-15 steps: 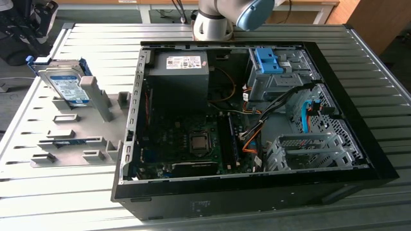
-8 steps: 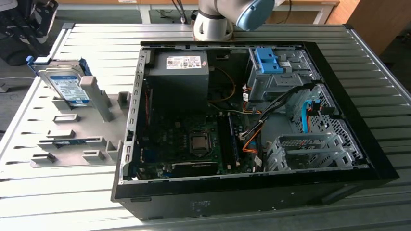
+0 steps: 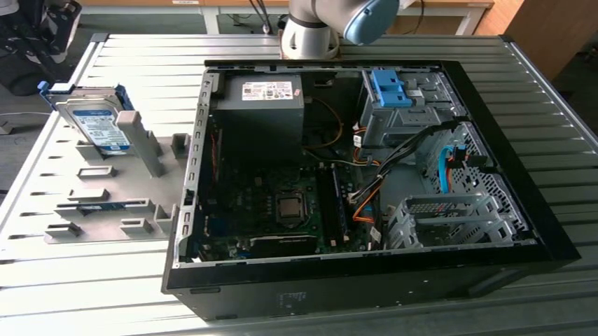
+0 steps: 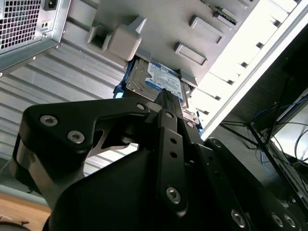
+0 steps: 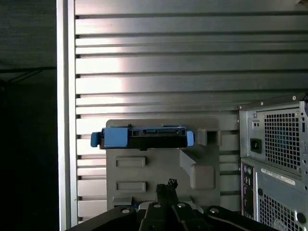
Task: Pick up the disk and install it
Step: 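Pick up the disk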
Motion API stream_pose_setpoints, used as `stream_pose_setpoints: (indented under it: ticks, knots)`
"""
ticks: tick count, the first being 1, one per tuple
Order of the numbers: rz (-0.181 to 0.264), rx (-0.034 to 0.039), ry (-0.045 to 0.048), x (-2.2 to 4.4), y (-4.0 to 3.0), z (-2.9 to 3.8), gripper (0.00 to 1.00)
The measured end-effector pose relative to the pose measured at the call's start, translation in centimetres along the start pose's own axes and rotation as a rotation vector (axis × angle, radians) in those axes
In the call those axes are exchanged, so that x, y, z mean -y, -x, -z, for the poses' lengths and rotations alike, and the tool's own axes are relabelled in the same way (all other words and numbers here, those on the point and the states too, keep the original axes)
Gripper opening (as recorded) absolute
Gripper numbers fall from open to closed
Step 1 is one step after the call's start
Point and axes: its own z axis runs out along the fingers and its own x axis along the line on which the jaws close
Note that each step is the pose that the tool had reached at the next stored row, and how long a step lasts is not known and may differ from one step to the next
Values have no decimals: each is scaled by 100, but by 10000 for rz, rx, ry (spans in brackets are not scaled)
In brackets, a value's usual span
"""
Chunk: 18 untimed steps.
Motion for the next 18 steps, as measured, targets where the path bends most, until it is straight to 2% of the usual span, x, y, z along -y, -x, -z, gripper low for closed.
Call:
stream_pose_setpoints:
  ticks: [2, 9, 16, 18]
  knots:
    - [172, -8, 1, 0, -1, 0, 11]
    - [1422, -62, 23, 0, -2, -4, 11]
    - [1507, -67, 25, 0, -1, -4, 11]
    - [1824, -80, 31, 0, -1, -5, 11]
